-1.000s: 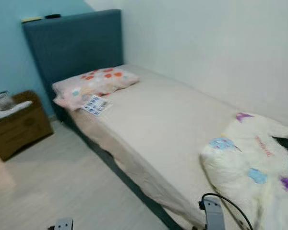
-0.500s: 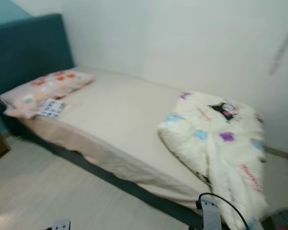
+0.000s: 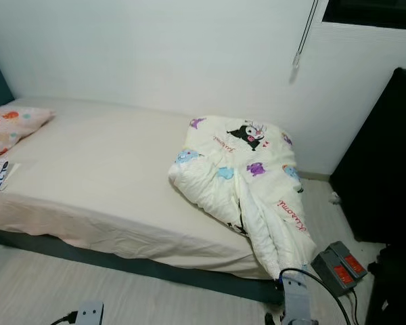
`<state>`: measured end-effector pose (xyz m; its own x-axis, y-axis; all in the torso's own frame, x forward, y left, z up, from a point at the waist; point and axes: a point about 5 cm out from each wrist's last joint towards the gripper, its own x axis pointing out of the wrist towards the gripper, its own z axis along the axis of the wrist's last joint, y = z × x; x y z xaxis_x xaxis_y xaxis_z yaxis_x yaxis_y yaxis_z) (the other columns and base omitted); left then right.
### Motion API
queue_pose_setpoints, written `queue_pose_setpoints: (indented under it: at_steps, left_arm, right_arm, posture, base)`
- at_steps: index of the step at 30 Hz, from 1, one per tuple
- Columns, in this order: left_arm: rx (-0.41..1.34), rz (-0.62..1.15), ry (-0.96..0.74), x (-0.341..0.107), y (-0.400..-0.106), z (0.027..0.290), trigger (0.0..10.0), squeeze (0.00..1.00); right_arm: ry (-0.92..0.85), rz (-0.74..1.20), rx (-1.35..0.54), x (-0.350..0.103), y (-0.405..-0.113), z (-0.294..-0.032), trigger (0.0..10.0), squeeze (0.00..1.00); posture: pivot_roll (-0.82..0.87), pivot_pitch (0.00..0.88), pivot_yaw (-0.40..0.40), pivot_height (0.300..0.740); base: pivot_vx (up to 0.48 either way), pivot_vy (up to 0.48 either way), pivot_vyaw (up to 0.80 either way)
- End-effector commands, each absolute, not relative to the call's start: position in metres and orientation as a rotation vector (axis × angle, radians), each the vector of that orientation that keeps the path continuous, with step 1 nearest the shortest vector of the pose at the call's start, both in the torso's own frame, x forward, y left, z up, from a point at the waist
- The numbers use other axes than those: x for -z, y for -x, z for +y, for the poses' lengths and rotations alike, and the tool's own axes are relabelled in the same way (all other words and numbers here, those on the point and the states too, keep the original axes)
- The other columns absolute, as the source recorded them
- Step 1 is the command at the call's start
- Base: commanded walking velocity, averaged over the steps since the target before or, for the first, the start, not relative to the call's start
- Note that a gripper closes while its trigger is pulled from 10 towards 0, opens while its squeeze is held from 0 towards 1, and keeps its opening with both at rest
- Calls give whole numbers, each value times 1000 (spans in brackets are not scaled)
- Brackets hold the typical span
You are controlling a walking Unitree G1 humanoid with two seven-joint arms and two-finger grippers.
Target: Clean up the room
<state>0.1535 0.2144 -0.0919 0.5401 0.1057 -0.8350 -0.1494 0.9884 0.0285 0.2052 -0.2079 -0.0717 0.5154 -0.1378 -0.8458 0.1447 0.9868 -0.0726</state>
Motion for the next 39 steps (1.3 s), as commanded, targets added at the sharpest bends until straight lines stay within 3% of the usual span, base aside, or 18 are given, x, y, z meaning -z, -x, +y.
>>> queue_pose_setpoints:
  at_steps: [1,8,20,24,30,39]
  left_arm:
    - [-147,1012,27,94,-148,218,10000,0]
    - [-141,1014,25,94,-148,217,10000,0]
    - [-138,1019,31,94,-148,217,10000,0]
    - [-138,1018,40,94,-147,216,10000,0]
    - [-141,1026,42,95,-146,217,10000,0]
    - [-127,1037,29,95,-145,217,10000,0]
  right_arm:
    - [-13,1004,162,71,-208,-205,10000,0]
    - [-13,989,153,69,-211,-204,10000,0]
    - [-19,956,168,66,-215,-207,10000,0]
    - [-9,919,179,61,-222,-210,10000,0]
    - [-11,841,231,47,-239,-221,10000,0]
    - [-54,657,289,11,-277,-242,10000,0]
  posture:
    - [-3,0,-20,740]
    - [-3,0,-23,740]
    - [-6,0,-23,740]
    - [-5,0,-22,740]
    - [-8,0,-19,740]
    - [-13,0,-18,740]
  base:
    - [311,0,0]
    - [318,0,0]
    - [222,0,-699]
    - [0,0,0]
    - [0,0,0]
    - [0,0,-683]
